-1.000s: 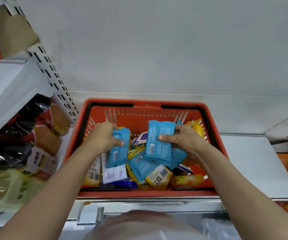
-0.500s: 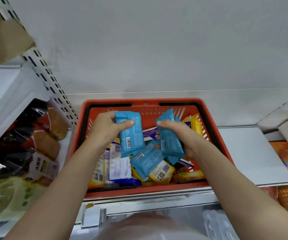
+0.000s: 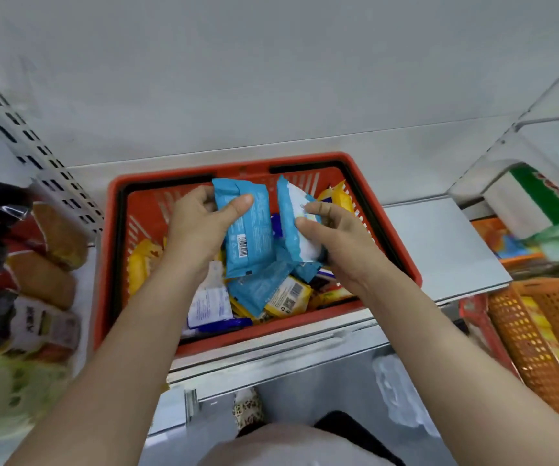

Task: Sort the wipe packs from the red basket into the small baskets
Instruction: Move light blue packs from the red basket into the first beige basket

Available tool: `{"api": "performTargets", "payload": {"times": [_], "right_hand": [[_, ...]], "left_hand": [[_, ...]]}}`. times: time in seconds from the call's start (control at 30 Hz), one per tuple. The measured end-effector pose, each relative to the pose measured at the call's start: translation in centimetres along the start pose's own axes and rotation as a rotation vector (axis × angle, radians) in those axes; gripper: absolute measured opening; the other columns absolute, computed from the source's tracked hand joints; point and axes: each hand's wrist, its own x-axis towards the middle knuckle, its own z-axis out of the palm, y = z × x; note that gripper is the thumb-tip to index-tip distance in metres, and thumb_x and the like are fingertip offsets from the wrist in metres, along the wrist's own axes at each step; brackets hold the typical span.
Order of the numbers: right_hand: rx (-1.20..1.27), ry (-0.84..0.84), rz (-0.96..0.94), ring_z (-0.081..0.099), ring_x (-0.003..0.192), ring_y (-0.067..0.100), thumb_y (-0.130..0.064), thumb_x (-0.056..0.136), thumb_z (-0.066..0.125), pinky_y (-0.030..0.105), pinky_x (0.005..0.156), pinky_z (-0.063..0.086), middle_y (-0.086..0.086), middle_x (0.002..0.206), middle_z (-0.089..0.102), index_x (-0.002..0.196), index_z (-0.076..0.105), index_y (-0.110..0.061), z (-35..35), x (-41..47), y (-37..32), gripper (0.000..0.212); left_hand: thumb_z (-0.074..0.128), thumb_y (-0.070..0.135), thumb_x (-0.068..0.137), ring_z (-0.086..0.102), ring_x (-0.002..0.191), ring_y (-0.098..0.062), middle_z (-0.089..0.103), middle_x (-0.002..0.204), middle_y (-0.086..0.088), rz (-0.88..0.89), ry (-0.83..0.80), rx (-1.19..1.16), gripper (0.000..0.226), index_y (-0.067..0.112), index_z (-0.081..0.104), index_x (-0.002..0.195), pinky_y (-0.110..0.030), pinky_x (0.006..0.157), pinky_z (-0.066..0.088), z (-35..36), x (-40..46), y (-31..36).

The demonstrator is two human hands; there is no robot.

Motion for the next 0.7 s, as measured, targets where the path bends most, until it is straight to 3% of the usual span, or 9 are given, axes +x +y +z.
{"api": "performTargets", "payload": {"times": [0.13, 0.23, 0.33, 0.5, 0.63, 0.7], "right_hand": [[0.018, 0.042, -0.100, 0.073, 0.092, 0.024, 0.001, 0.076, 0.080, 0.039, 0.071, 0.060, 0.010, 0.106, 0.073, 0.131, 0.050, -0.024, -3.3, -2.7, -0.3, 0.068], [0.029, 0.106, -0.103, 0.074, 0.090, 0.026, -0.006, 0.074, 0.083, 0.037, 0.074, 0.060, 0.010, 0.102, 0.076, 0.120, 0.061, -0.007, -6.9, -5.5, -1.0, 0.051], [0.060, 0.150, -0.096, 0.074, 0.091, 0.025, -0.010, 0.080, 0.080, 0.035, 0.073, 0.060, 0.009, 0.101, 0.076, 0.109, 0.068, -0.005, -12.2, -9.2, -0.5, 0.031], [0.108, 0.252, -0.113, 0.073, 0.095, 0.026, -0.006, 0.084, 0.074, 0.044, 0.087, 0.058, 0.009, 0.104, 0.075, 0.113, 0.064, -0.005, -23.0, -17.0, 1.6, 0.031], [0.161, 0.356, -0.100, 0.070, 0.102, 0.030, -0.005, 0.090, 0.068, 0.050, 0.094, 0.055, 0.012, 0.112, 0.073, 0.121, 0.062, -0.006, -31.1, -23.3, 3.5, 0.032], [0.186, 0.376, -0.078, 0.069, 0.104, 0.032, -0.009, 0.092, 0.065, 0.051, 0.093, 0.055, 0.014, 0.114, 0.072, 0.123, 0.061, -0.008, -34.6, -26.0, 4.2, 0.031]], "left_hand": [[0.080, 0.016, 0.079, 0.073, 0.077, -0.009, 0.076, 0.083, 0.007, 0.010, -0.026, -0.019, 0.019, 0.017, 0.068, 0.094, -0.020, 0.057, 0.054, 3.2, -2.2, 0.3], [0.082, 0.022, 0.077, 0.074, 0.080, -0.014, 0.077, 0.086, 0.004, 0.026, -0.046, 0.003, 0.022, 0.017, 0.068, 0.094, -0.028, 0.063, 0.059, 7.2, -4.5, 0.5], [0.082, 0.022, 0.078, 0.074, 0.085, -0.021, 0.077, 0.090, -0.003, 0.022, -0.103, -0.039, 0.023, 0.015, 0.069, 0.095, -0.035, 0.071, 0.059, 13.0, -8.0, -0.1], [0.079, 0.026, 0.078, 0.073, 0.085, -0.022, 0.076, 0.091, -0.007, -0.082, -0.303, -0.084, 0.030, 0.006, 0.069, 0.099, -0.034, 0.075, 0.058, 25.0, -16.7, -1.9], [0.073, 0.028, 0.083, 0.068, 0.073, -0.017, 0.074, 0.085, -0.009, -0.238, -0.515, -0.110, 0.029, 0.002, 0.069, 0.096, -0.027, 0.066, 0.056, 33.6, -24.1, -3.6], [0.067, 0.028, 0.090, 0.064, 0.081, -0.022, 0.071, 0.096, -0.016, -0.275, -0.577, -0.062, 0.032, -0.001, 0.069, 0.104, -0.032, 0.081, 0.054, 37.3, -26.7, -4.4]]}}
